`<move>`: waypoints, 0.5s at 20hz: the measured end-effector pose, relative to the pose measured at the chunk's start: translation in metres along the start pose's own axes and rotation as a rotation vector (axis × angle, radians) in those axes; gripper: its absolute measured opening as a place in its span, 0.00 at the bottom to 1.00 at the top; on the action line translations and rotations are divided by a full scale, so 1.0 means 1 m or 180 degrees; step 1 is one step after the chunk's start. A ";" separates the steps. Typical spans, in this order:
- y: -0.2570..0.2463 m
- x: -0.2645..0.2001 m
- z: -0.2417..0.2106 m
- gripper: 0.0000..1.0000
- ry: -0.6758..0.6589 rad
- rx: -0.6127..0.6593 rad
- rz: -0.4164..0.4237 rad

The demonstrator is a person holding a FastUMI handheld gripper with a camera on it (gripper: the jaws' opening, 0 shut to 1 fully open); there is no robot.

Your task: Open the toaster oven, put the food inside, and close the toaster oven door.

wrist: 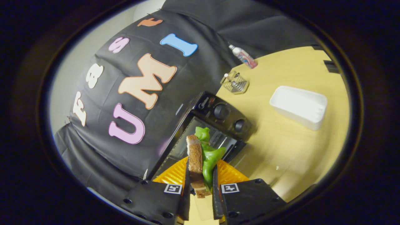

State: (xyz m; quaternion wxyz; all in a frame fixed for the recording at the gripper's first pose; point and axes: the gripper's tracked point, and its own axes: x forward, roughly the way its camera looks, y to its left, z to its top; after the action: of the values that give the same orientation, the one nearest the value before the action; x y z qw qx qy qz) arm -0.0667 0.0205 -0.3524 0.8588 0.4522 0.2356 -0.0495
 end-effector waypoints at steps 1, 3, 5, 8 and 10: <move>0.003 0.005 -0.007 0.31 0.0040 0.0023 0.0027; 0.009 0.020 -0.018 0.31 0.0109 0.0050 0.0070; 0.016 0.038 -0.028 0.31 0.0173 0.0083 0.0092; 0.021 0.052 -0.040 0.31 0.0257 0.0076 0.0134; 0.026 0.062 -0.045 0.31 0.0277 0.0108 0.0176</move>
State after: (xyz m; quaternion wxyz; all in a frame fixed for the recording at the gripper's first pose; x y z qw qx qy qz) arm -0.0199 0.0801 -0.3822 0.8410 0.4747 0.2593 -0.0101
